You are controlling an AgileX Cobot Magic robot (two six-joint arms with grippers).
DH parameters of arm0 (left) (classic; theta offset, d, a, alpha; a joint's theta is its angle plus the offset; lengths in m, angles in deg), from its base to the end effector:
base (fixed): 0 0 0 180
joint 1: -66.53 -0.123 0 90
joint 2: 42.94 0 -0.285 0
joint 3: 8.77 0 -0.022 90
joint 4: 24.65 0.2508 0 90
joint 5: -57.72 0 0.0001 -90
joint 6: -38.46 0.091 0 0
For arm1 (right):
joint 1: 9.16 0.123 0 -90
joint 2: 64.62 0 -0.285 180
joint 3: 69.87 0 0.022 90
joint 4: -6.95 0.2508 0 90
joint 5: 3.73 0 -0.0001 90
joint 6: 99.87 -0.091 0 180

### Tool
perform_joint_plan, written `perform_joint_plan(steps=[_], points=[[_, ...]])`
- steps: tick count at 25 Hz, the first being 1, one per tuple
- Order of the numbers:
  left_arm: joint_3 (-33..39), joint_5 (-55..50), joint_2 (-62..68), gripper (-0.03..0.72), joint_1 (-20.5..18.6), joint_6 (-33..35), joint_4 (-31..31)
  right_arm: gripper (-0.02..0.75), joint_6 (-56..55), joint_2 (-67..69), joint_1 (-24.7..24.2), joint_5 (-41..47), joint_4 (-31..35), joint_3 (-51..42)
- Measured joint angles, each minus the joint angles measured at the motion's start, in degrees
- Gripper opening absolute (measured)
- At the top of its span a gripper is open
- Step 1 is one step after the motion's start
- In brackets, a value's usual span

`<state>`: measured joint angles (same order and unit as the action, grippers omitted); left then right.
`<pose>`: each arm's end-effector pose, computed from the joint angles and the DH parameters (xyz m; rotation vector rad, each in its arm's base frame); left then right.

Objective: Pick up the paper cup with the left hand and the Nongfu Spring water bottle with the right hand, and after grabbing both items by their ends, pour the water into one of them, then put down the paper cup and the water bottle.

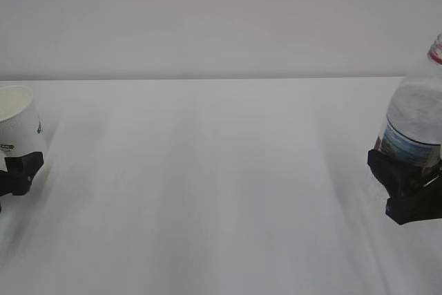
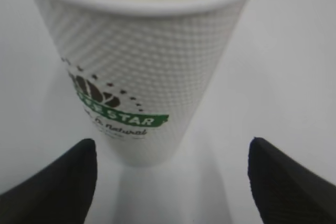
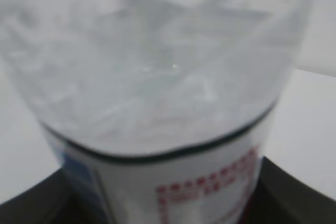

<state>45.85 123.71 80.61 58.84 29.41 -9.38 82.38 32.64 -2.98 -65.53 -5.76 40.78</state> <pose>0.2693 0.0143 0.0760 -0.0198 1.9634 -0.1824 0.1985 0.0392 0.1430 -0.3669 1.8002 0.1531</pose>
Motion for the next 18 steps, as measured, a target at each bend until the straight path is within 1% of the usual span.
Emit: perform_joint_plan(steps=[3, 12, 18], points=[[-1.25, 0.0, 1.19, 0.673, 0.0, 0.0, 0.0, 0.486, 0.0, 0.0, 0.0, 0.0, 0.0, 0.0], [-3.44, 0.0, 2.3, 0.673, 0.0, 3.01, 0.0, 0.486, 0.0, 0.0, 0.0, 0.0, -0.04, -0.09], [-6.26, 0.0, 4.1, 0.673, 0.0, 3.13, -0.08, 0.486, 0.0, 0.0, 0.0, 0.0, -0.63, -0.09]])
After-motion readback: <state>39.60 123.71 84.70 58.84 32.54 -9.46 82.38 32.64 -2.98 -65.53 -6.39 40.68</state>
